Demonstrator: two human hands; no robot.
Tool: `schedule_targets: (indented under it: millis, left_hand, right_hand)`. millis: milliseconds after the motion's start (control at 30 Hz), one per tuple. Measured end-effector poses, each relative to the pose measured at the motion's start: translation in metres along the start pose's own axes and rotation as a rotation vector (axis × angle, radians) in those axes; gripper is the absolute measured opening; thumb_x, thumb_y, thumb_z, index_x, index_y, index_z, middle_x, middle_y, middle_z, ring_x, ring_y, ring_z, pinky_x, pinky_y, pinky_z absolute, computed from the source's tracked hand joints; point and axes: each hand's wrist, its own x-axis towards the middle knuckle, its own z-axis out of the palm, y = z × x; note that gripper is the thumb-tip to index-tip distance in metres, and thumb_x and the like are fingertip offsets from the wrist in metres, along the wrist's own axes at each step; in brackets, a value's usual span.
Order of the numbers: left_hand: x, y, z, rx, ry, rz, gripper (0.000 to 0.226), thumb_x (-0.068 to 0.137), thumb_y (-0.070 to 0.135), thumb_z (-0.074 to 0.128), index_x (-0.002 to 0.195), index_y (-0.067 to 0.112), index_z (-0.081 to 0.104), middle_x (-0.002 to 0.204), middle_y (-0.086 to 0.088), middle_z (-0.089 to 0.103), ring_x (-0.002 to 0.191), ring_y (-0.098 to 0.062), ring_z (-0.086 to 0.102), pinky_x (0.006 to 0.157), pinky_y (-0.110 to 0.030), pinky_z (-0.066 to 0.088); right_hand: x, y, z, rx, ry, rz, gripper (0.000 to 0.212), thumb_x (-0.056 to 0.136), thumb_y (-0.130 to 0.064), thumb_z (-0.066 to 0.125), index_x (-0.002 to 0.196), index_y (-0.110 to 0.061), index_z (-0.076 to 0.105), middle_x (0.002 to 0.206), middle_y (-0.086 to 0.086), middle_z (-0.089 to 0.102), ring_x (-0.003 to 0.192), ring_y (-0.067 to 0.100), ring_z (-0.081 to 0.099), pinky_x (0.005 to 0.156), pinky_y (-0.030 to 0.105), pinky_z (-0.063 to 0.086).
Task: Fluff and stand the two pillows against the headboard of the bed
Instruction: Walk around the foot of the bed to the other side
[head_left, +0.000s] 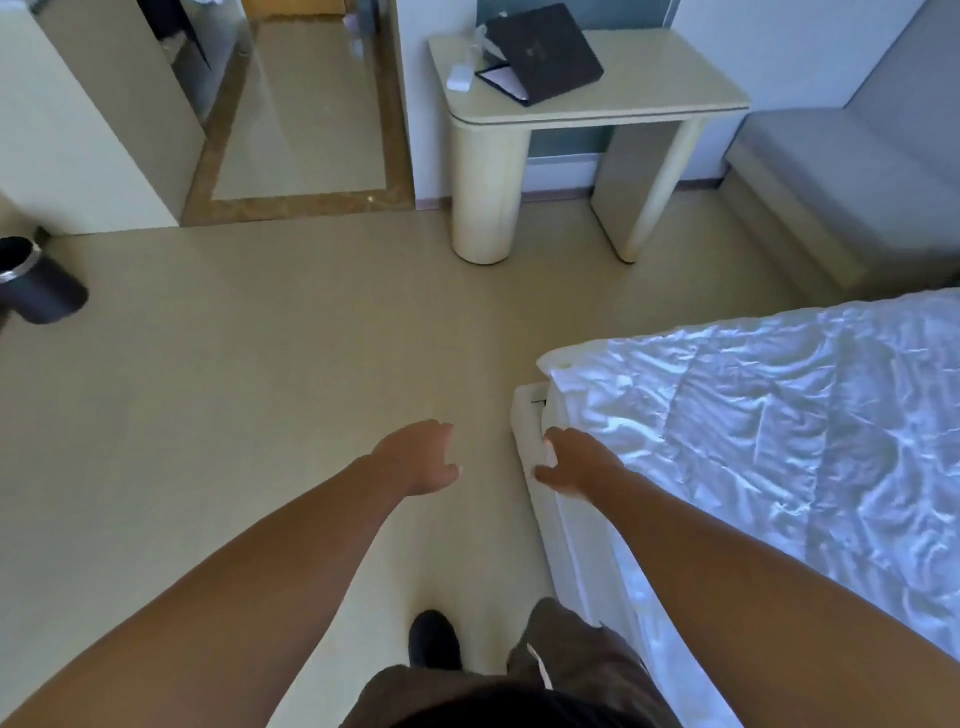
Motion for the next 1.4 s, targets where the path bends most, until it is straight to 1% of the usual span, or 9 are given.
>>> schedule_targets:
  millis: [200,333,467,667,900,1067,1167,1300,1400]
  left_hand:
    - [0.130,-0.002,-0.082,0.079,-0.019,0.143,0.059,0.095,0.042,0.056,0.144,0.013,0.043,0.143,-0.007,0.048,0.133,-0.025,0.045,0.107,-0.038,0.040]
    - [0.232,0.006,-0.135,0.146,-0.034,0.204,0.059,0.096,0.041,0.055,0.145,0.013,0.041,0.141,-0.005,0.048,0.129,-0.023,0.048,0.102,-0.036,0.042]
    - [0.331,0.024,-0.194,0.181,-0.063,0.240,0.061,0.093,0.041,0.059,0.145,0.013,0.042,0.142,-0.006,0.049,0.132,-0.024,0.047,0.106,-0.036,0.041]
    - [0.444,0.067,-0.270,0.245,-0.106,0.330,0.061,0.093,0.044,0.059,0.145,0.016,0.043,0.147,-0.003,0.046,0.135,-0.022,0.045,0.107,-0.032,0.039]
    - [0.594,0.153,-0.355,0.297,-0.156,0.496,0.061,0.097,0.041,0.054,0.150,0.016,0.036,0.151,-0.005,0.044,0.134,-0.027,0.046,0.107,-0.036,0.040]
    - [0.711,0.216,-0.406,0.398,-0.209,0.610,0.052,0.095,0.036,0.057,0.137,0.008,0.046,0.142,-0.009,0.046,0.131,-0.027,0.046,0.103,-0.034,0.040]
    - [0.768,0.261,-0.442,0.519,-0.232,0.706,0.052,0.094,0.042,0.058,0.134,0.010,0.048,0.138,-0.007,0.049,0.128,-0.026,0.048,0.097,-0.033,0.042]
    - [0.828,0.331,-0.483,0.595,-0.245,0.825,0.069,0.093,0.049,0.055,0.150,0.018,0.032,0.151,-0.004,0.042,0.136,-0.026,0.044,0.105,-0.038,0.042]
    - [0.864,0.387,-0.496,0.655,-0.234,0.928,0.065,0.093,0.048,0.057,0.145,0.015,0.039,0.149,-0.006,0.045,0.135,-0.027,0.046,0.101,-0.035,0.041]
  right_hand:
    - [0.097,0.016,-0.061,0.060,0.010,0.102,0.058,0.096,-0.041,0.054,0.146,-0.016,0.041,0.137,0.008,0.052,0.125,0.025,0.054,0.095,0.035,0.047]
    - [0.187,0.040,-0.112,0.123,0.063,0.151,0.053,0.094,-0.039,0.054,0.141,-0.015,0.045,0.136,0.008,0.052,0.122,0.026,0.055,0.094,0.037,0.048]
    - [0.272,0.069,-0.171,0.235,0.077,0.209,0.052,0.093,-0.039,0.057,0.138,-0.015,0.046,0.139,0.008,0.050,0.127,0.028,0.052,0.102,0.039,0.046]
    - [0.339,0.115,-0.245,0.320,0.071,0.325,0.054,0.090,-0.038,0.058,0.138,-0.016,0.046,0.139,0.009,0.050,0.127,0.030,0.052,0.103,0.040,0.046]
    - [0.417,0.206,-0.331,0.423,0.157,0.528,0.056,0.089,-0.040,0.059,0.136,-0.011,0.050,0.136,0.014,0.056,0.125,0.032,0.054,0.101,0.039,0.048]
    - [0.472,0.256,-0.387,0.554,0.219,0.688,0.055,0.092,-0.038,0.058,0.138,-0.010,0.049,0.136,0.013,0.056,0.124,0.030,0.055,0.098,0.035,0.049]
    - [0.494,0.281,-0.424,0.622,0.232,0.777,0.056,0.092,-0.040,0.057,0.139,-0.011,0.048,0.138,0.013,0.054,0.125,0.030,0.054,0.099,0.035,0.049]
    - [0.511,0.323,-0.473,0.679,0.302,0.873,0.053,0.091,-0.038,0.056,0.136,-0.010,0.050,0.136,0.014,0.056,0.123,0.031,0.055,0.098,0.036,0.049]
    - [0.515,0.361,-0.499,0.702,0.348,0.943,0.053,0.092,-0.038,0.057,0.136,-0.009,0.051,0.135,0.013,0.055,0.123,0.031,0.054,0.098,0.036,0.049]
